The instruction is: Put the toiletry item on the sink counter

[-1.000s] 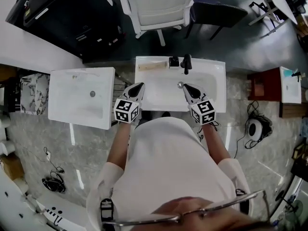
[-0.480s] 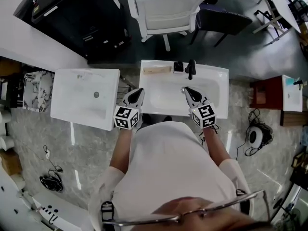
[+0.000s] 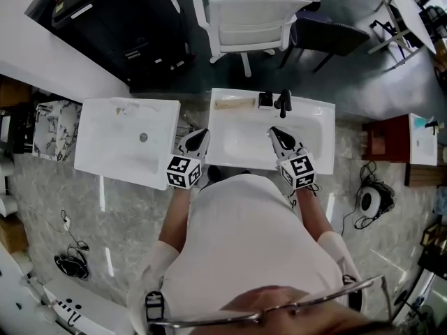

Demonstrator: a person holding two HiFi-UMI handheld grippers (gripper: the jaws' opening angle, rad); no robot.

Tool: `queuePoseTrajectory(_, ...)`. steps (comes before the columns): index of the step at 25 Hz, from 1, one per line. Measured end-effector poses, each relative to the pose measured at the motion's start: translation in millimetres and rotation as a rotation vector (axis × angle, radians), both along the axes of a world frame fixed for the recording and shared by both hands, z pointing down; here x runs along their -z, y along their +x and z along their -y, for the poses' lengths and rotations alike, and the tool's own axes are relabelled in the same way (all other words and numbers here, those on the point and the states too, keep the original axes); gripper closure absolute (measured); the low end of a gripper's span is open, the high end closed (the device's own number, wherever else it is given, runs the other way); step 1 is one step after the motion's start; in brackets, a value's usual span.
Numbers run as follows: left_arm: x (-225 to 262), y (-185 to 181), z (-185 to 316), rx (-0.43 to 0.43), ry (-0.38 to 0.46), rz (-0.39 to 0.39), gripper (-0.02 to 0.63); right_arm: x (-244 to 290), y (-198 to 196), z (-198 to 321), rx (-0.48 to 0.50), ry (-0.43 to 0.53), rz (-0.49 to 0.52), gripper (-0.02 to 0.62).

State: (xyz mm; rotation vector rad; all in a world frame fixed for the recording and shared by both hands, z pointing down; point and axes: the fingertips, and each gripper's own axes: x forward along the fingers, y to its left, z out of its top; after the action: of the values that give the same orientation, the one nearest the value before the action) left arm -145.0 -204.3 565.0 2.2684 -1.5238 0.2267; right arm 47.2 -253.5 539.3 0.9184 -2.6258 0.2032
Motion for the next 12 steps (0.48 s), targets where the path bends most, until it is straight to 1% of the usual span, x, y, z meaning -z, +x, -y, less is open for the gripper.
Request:
queuePoseTrajectory(8, 2.5, -14.7, -6.2, -0.016, 0.000, -0.001, 0.601, 6.7, -13.1, -3.5, -0.016, 0.006, 0.001, 0.589)
queuePoseTrajectory(12, 1.2, -19.8, -10.0, -0.019, -0.005, -0.014, 0.601, 8.7, -16.2, -6.7, -0.028, 0.011, 0.004, 0.589)
